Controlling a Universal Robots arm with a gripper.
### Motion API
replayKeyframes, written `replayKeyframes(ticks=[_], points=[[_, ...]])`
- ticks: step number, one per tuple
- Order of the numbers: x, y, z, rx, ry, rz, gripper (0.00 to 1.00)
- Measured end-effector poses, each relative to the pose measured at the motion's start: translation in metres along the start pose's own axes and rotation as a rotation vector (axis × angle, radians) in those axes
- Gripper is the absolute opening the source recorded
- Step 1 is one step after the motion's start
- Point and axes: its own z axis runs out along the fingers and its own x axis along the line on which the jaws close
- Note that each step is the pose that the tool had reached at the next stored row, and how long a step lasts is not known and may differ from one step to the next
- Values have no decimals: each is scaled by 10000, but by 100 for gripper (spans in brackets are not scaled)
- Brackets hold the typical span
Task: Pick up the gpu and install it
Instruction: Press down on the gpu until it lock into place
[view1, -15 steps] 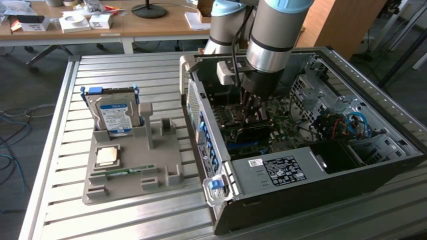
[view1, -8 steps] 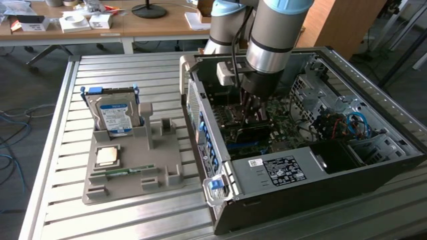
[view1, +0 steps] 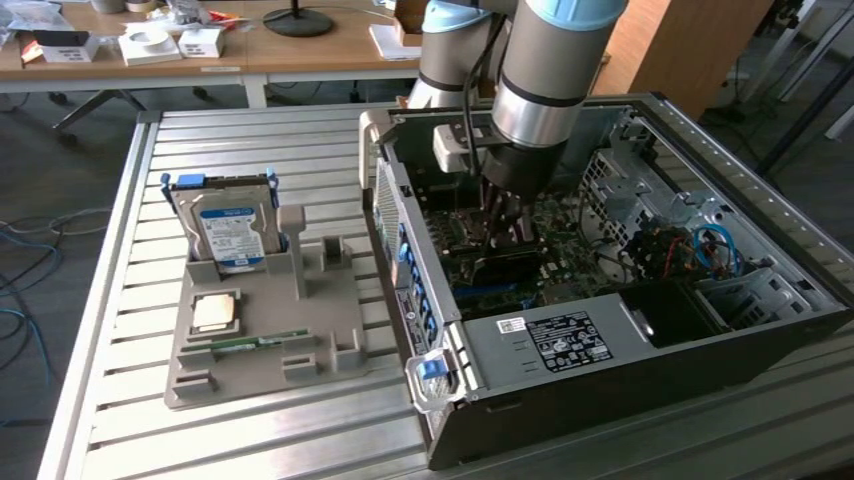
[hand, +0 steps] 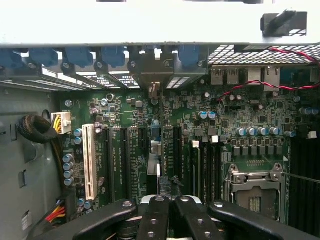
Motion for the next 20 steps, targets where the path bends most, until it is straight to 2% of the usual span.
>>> replayKeyframes(ticks=[20], points=[[2, 32, 23, 0, 2, 0, 11]])
